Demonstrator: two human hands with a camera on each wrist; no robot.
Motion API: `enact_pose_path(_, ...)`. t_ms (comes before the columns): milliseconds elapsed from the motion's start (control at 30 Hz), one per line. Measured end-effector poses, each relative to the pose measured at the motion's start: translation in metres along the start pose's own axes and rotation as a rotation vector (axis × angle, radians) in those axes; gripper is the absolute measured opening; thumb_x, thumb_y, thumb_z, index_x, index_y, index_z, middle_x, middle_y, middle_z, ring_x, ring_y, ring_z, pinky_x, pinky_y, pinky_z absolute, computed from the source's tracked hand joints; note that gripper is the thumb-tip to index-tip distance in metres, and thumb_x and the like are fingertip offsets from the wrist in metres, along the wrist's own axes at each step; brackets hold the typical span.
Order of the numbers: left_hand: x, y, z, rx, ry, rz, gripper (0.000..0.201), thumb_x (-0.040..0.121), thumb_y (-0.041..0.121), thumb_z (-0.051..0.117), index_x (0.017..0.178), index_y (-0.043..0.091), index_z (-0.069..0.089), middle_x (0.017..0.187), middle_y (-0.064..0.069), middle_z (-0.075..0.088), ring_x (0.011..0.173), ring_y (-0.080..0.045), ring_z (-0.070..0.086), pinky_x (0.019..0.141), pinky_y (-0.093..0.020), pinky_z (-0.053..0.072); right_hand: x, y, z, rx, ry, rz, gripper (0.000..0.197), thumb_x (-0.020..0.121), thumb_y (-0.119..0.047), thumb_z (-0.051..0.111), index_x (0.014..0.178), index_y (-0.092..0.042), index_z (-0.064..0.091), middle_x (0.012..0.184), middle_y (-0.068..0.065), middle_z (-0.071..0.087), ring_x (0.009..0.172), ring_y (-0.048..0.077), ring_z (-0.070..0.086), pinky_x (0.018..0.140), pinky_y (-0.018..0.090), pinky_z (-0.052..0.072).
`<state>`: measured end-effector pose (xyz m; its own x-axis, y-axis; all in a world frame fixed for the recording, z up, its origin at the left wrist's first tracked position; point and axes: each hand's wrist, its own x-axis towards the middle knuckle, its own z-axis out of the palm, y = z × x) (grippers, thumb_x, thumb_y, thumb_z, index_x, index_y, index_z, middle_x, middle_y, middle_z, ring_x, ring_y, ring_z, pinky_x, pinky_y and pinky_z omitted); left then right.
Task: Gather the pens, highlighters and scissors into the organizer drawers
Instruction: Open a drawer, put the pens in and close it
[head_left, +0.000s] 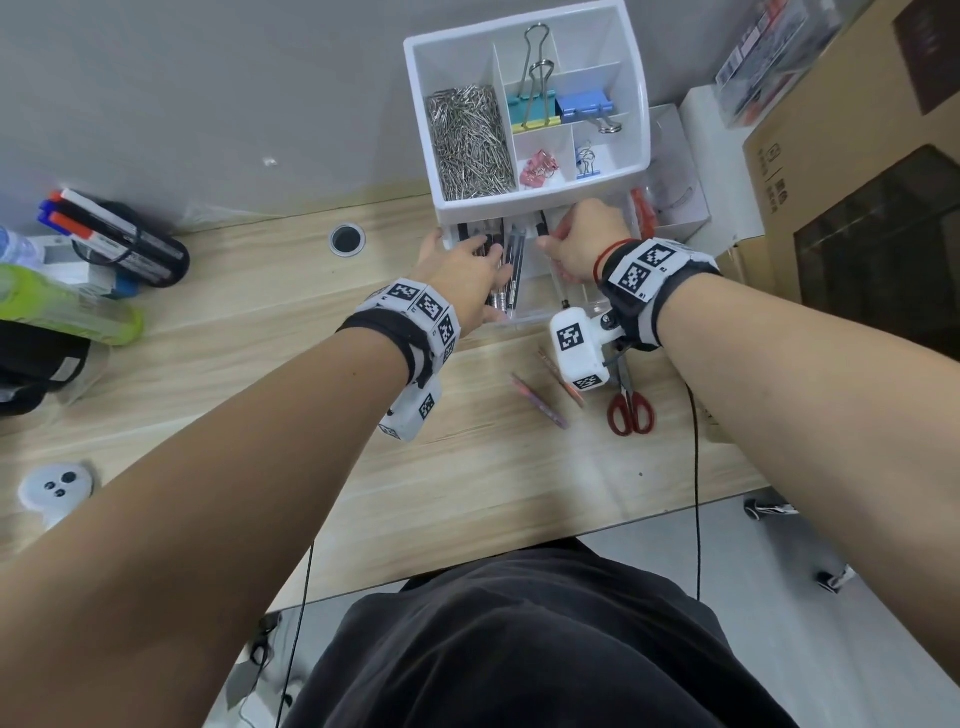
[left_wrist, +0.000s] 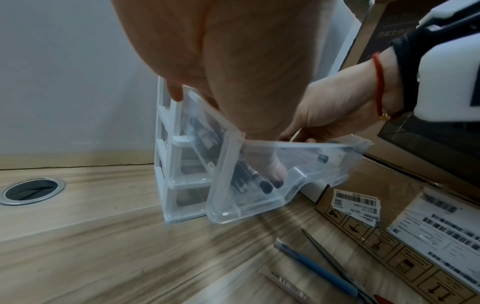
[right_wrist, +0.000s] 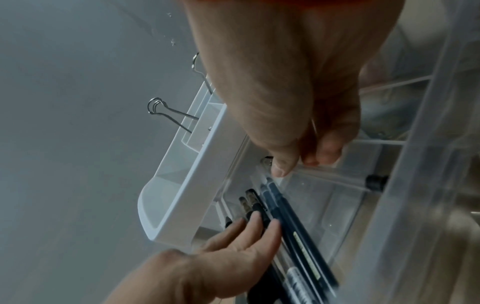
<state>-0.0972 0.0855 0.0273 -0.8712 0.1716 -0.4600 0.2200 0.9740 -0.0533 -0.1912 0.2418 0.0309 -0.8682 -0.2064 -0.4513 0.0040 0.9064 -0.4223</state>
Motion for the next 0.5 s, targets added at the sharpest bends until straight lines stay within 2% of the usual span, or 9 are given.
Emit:
enact_pose_path(100,0.003,0.001,0.006,0.023,0.036,-0.025,0.078,0.088,0.058,0.057,0.151,0.021,0.031,0.16,0.002,0.028,0.149,-0.018,0.019,0.115,-0.054,0.016,-0.006,0.001,-0.003,0.01,-0.183,0.018,0.04,0.094,-0.042,0.063,0.091,-0.003,0.071,0.081,0.012,0.075,0.071,0.026,0.071,0.076,0.037,0.06)
enact_pose_path(200,0.003,0.001,0.007,0.033,0.045,-0.013,0.079,0.088,0.057,0.058,0.152,0.022,0.029,0.161,0.001,0.027,0.149,-0.017,0.018,0.116,-0.052,0.018,-0.009,0.003,-0.003,0.148,-0.312,0.026,0.029,0.089,-0.033,0.072,0.091,-0.005,0.066,0.087,0.015,0.076,0.081,0.026,0.075,0.082,0.04,0.061)
enact_pose_path(267,0.003,0.002,0.005,0.041,0.048,0.009,0.074,0.091,0.057,0.052,0.152,0.023,0.029,0.161,0.002,0.026,0.149,-0.017,0.017,0.117,-0.053,0.017,-0.01,0.002,0.0,0.221,-0.34,0.047,0.03,0.086,-0.028,0.076,0.099,-0.003,0.064,0.087,0.016,0.076,0.083,0.027,0.076,0.085,0.042,0.06)
enact_pose_path(300,0.003,0.001,0.003,0.021,0.049,0.006,0.073,0.092,0.058,0.05,0.152,0.022,0.029,0.161,0.001,0.026,0.15,-0.016,0.016,0.118,-0.054,0.015,-0.009,0.002,0.0,0.249,-0.325,0.056,0.034,0.085,-0.027,0.077,0.103,-0.002,0.064,0.085,0.015,0.076,0.081,0.025,0.076,0.083,0.041,0.061)
enact_pose_path(400,0.004,-0.003,-0.001,-0.076,0.033,-0.009,0.071,0.093,0.057,0.048,0.152,0.021,0.032,0.162,-0.001,0.025,0.15,-0.016,0.014,0.119,-0.052,0.012,-0.008,-0.001,0.0,0.28,-0.184,0.099,0.031,0.084,-0.027,0.079,0.1,-0.004,0.065,0.078,0.01,0.074,0.063,0.016,0.073,0.058,0.027,0.06)
enact_pose_path(433,0.003,-0.004,-0.003,-0.114,0.039,0.002,0.068,0.094,0.054,0.05,0.151,0.022,0.033,0.162,-0.001,0.024,0.15,-0.017,0.015,0.119,-0.05,0.012,-0.008,-0.003,0.001,0.242,-0.123,0.1,0.031,0.084,-0.029,0.079,0.098,-0.004,0.066,0.079,0.01,0.075,0.062,0.016,0.073,0.058,0.027,0.06)
enact_pose_path(500,-0.001,-0.006,-0.007,-0.205,0.092,0.031,0.059,0.096,0.043,0.054,0.15,0.023,0.038,0.162,-0.002,0.026,0.15,-0.019,0.018,0.12,-0.047,0.015,-0.006,-0.004,0.006,0.164,-0.03,0.097,0.035,0.082,-0.031,0.08,0.099,-0.005,0.065,0.085,0.01,0.075,0.066,0.021,0.075,0.067,0.034,0.062)
